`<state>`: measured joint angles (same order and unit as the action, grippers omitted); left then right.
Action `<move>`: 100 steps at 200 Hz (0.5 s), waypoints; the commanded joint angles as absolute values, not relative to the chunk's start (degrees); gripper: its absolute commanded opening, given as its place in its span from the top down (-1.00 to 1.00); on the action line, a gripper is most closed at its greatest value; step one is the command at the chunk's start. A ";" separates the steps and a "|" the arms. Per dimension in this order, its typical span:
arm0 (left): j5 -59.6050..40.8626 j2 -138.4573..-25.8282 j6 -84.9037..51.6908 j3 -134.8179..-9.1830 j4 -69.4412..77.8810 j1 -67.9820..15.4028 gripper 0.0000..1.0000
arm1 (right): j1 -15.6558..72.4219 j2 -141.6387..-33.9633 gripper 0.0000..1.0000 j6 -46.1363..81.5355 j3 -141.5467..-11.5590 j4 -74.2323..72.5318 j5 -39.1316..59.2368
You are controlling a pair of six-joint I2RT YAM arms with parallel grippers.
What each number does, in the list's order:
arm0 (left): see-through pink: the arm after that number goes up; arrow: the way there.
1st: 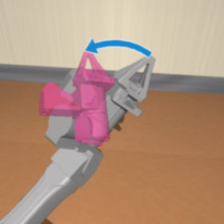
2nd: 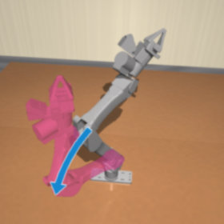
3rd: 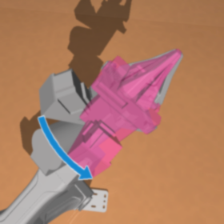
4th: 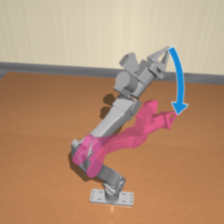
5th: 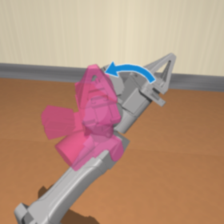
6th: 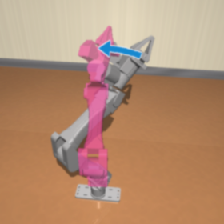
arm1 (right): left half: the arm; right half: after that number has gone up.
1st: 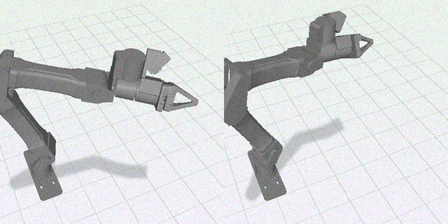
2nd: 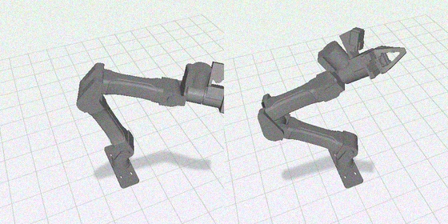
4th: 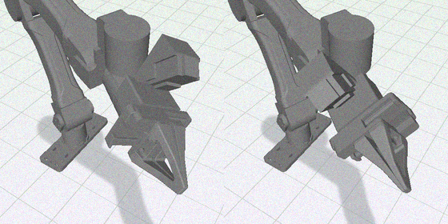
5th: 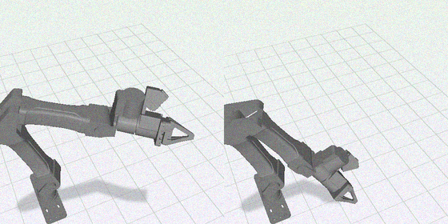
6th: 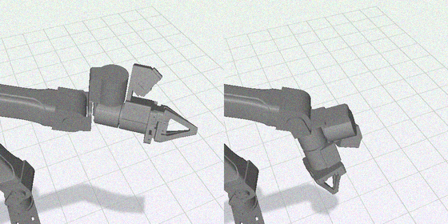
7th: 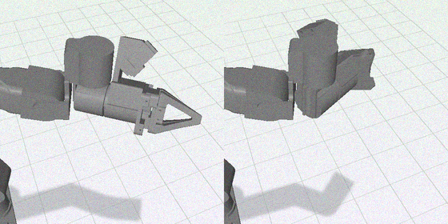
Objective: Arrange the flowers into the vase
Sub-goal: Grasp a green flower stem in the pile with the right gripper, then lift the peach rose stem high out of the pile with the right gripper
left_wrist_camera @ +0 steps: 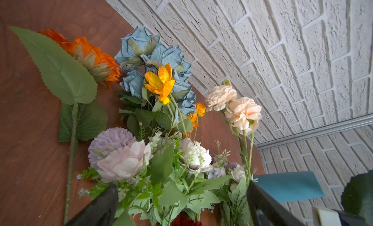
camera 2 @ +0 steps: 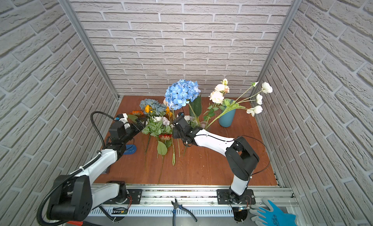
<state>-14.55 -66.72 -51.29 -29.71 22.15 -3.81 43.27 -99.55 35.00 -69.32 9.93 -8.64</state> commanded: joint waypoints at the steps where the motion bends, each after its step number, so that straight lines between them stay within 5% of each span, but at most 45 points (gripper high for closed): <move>1: -16.25 -67.12 -52.11 -29.28 27.03 -3.45 -0.96 | 43.22 -96.25 0.89 30.47 -69.29 2.71 -2.74; 100: -12.93 -65.96 -54.96 -27.86 26.72 -3.49 -0.96 | 43.20 -87.51 0.89 17.97 -70.31 -5.13 14.06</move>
